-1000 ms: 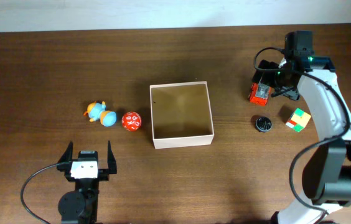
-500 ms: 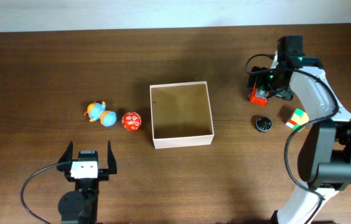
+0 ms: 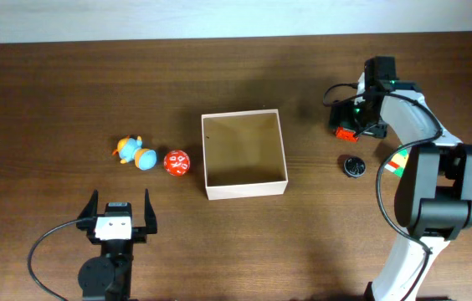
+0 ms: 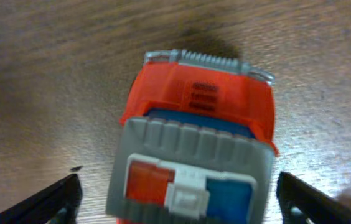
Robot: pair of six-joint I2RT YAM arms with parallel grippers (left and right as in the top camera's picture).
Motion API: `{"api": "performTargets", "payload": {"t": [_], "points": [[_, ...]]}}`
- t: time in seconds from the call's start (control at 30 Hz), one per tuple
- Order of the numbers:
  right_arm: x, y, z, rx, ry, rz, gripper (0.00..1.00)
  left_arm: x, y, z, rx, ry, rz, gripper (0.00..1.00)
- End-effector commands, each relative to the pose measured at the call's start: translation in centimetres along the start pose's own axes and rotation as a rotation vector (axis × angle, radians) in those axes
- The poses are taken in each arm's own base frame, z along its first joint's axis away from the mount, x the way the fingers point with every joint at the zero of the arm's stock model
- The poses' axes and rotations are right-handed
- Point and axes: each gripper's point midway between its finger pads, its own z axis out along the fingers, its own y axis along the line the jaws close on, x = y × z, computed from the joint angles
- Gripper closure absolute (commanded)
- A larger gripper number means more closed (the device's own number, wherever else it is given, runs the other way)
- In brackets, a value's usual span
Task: Pack container
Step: 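Move the right gripper over the red toy fire truck, then lower the right gripper and grasp the red fire truck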
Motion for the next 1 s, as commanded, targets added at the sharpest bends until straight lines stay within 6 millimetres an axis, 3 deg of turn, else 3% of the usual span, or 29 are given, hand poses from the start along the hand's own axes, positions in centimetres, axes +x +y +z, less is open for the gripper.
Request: {"api": "performTargets", "payload": {"t": [0.0,0.2,0.37,0.5,0.97], "points": [[-0.1,-0.1,0.8,0.0,0.008,-0.012,0.1,0.0,-0.3,0.0,0.014,-0.004,0.013,0.01],[0.1,-0.8,1.7,0.039,0.018,-0.039,0.1,0.0,-0.3,0.0,0.014,-0.004,0.013,0.01],[-0.1,-1.9,1.7,0.099,0.012,-0.05,0.2,0.0,-0.3,0.0,0.014,-0.004,0.013,0.01],[-0.2,-2.8,1.5,0.156,0.006,-0.063,0.2,0.0,-0.3,0.0,0.014,-0.004,0.013,0.01],[-0.3,-3.0,1.5,0.165,0.006,-0.102,0.28,0.0,-0.3,0.0,0.014,-0.005,0.013,0.01]]}}
